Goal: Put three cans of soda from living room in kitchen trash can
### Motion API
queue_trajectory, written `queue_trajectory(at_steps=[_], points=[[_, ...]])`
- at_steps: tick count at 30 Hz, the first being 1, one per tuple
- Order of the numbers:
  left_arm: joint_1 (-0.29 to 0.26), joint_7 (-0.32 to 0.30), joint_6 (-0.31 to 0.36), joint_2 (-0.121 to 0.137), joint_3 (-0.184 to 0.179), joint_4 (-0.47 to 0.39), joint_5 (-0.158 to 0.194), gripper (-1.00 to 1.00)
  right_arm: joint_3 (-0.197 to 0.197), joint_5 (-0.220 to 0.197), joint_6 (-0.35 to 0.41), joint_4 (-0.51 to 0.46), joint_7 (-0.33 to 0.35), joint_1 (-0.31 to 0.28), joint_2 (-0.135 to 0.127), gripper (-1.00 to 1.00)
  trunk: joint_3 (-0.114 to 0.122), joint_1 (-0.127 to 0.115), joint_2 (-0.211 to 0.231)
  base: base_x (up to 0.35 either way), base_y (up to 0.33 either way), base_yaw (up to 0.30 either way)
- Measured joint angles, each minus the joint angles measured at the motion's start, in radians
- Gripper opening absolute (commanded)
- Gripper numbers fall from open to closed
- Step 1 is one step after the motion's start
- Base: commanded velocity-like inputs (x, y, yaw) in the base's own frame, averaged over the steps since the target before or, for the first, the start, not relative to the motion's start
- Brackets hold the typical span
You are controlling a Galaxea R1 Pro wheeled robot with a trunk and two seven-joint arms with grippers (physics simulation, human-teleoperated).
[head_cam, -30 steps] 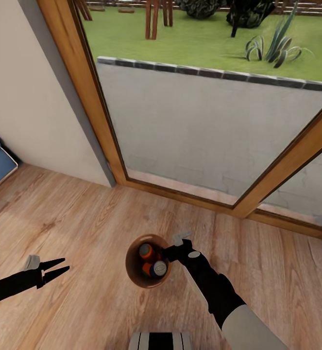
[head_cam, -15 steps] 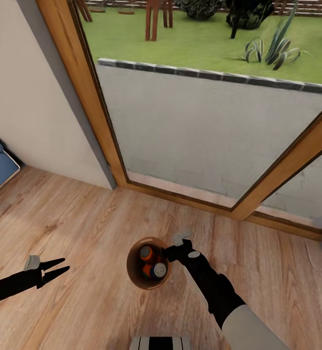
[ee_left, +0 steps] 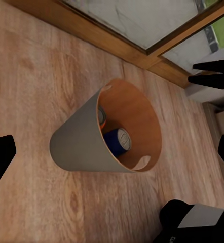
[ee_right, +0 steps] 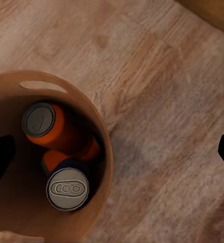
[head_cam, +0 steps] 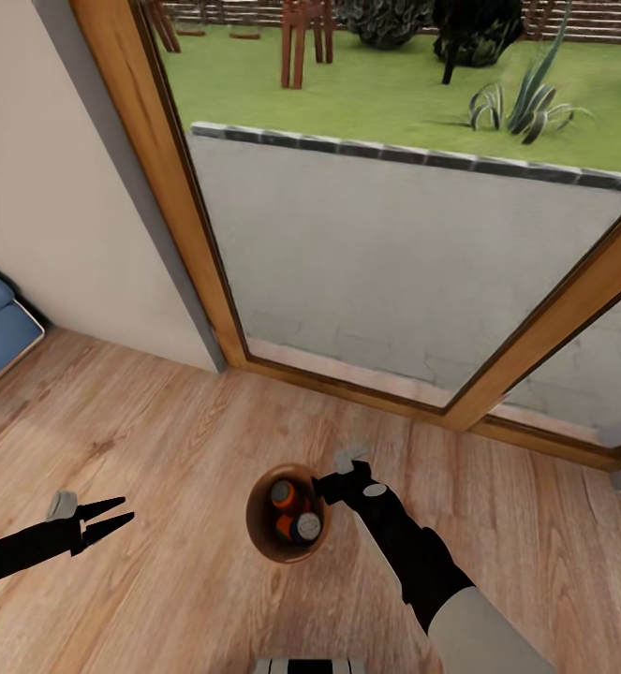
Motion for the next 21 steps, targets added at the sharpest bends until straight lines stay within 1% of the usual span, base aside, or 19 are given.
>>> queue_trajectory(at_steps=[17,21], points=[[0.0,0.0,0.0,0.0,0.0,0.001,0.0,1.0,0.0,0.0,0.0,0.0,0.0,0.0,0.0,1.0,0.081,-0.065,0.119,0.0,0.0,0.0],[0.0,0.0,0.0,0.0,0.0,0.001,0.0,1.0,0.0,0.0,0.0,0.0,0.0,0.0,0.0,1.0,0.088,-0.065,0.119,0.0,0.0,0.0]])
